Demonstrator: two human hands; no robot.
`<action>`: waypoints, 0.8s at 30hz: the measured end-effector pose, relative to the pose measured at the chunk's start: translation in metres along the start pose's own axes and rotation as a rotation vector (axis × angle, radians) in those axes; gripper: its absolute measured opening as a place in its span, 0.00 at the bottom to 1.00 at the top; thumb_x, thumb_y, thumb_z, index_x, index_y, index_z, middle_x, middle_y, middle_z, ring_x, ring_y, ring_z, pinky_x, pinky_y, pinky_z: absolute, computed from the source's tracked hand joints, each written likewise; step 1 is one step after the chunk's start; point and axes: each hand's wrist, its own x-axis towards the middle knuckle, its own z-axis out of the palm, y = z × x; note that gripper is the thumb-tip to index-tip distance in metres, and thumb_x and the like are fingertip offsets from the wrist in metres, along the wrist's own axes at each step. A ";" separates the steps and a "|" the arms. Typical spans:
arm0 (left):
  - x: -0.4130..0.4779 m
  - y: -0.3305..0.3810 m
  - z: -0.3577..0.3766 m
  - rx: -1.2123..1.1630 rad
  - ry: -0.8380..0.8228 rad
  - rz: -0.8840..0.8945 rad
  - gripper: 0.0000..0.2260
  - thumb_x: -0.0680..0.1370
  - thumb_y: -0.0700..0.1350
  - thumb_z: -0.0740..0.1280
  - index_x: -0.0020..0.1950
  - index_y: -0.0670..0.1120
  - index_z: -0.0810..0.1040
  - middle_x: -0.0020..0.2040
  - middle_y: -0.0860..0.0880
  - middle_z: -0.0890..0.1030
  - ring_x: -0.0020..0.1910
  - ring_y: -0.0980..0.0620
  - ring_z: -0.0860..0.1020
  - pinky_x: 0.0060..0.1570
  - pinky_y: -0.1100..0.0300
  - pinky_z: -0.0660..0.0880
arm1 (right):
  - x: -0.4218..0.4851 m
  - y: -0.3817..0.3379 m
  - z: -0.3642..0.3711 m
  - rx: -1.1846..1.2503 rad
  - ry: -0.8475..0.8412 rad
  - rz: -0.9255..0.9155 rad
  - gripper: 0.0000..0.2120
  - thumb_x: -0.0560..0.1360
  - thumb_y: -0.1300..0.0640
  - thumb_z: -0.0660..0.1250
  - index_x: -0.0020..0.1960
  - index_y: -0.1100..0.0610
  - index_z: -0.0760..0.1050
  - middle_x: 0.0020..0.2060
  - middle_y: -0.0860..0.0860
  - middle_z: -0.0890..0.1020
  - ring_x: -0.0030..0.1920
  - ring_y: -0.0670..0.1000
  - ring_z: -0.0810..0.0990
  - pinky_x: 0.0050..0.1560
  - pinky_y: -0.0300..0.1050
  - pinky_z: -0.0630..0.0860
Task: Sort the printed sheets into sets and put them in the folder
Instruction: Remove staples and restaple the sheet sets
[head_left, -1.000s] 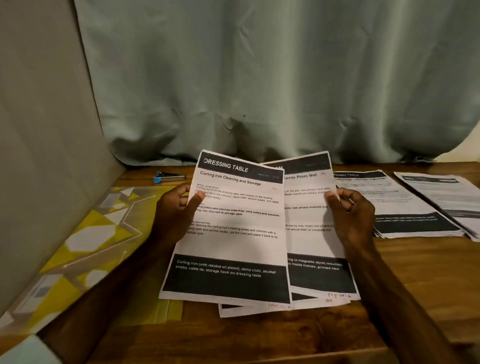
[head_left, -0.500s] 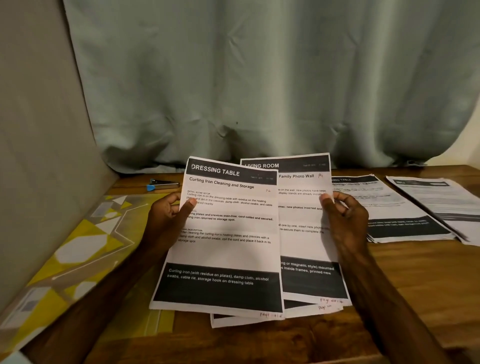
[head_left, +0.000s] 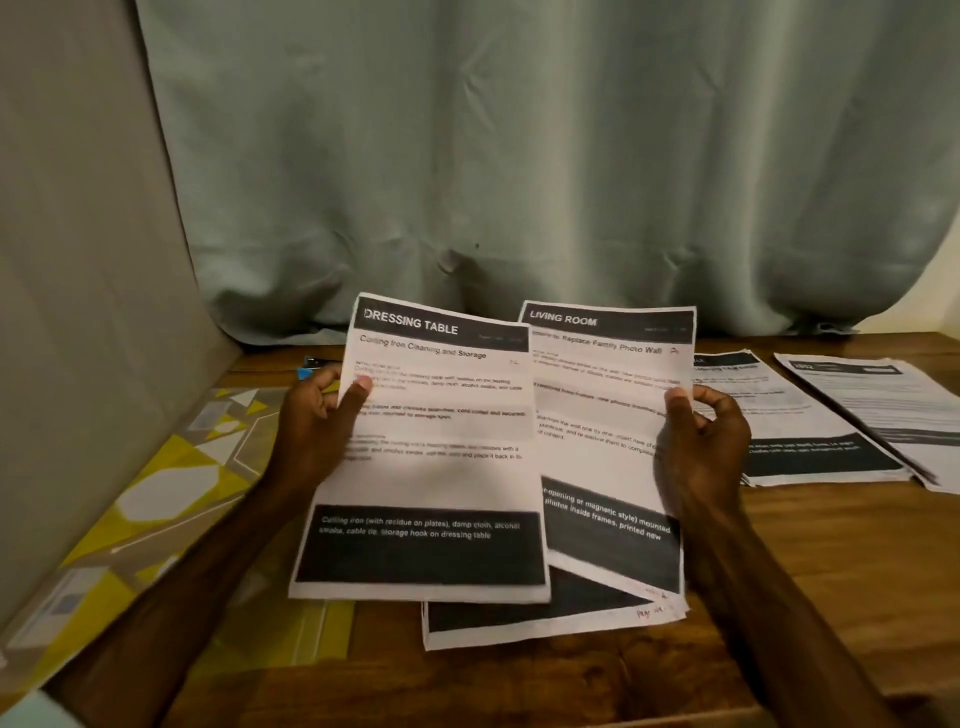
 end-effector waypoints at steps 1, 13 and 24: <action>0.006 0.000 -0.008 0.021 0.054 0.025 0.08 0.82 0.49 0.67 0.61 0.52 0.77 0.52 0.50 0.86 0.46 0.52 0.86 0.45 0.54 0.84 | 0.002 0.000 -0.003 0.020 0.046 0.013 0.11 0.81 0.53 0.68 0.61 0.54 0.75 0.52 0.50 0.83 0.49 0.49 0.84 0.40 0.36 0.81; 0.017 -0.002 -0.039 0.209 0.213 0.123 0.14 0.81 0.44 0.70 0.64 0.55 0.72 0.57 0.53 0.82 0.47 0.55 0.82 0.45 0.56 0.82 | 0.003 -0.003 -0.008 0.145 0.134 0.189 0.13 0.81 0.51 0.68 0.65 0.51 0.75 0.55 0.51 0.84 0.50 0.53 0.86 0.50 0.58 0.85; 0.012 0.005 -0.032 0.264 -0.052 0.299 0.04 0.83 0.42 0.66 0.52 0.49 0.81 0.52 0.54 0.84 0.52 0.56 0.83 0.51 0.53 0.80 | -0.003 -0.011 0.003 0.056 0.155 0.110 0.14 0.82 0.53 0.67 0.65 0.55 0.74 0.60 0.48 0.76 0.54 0.47 0.79 0.46 0.39 0.80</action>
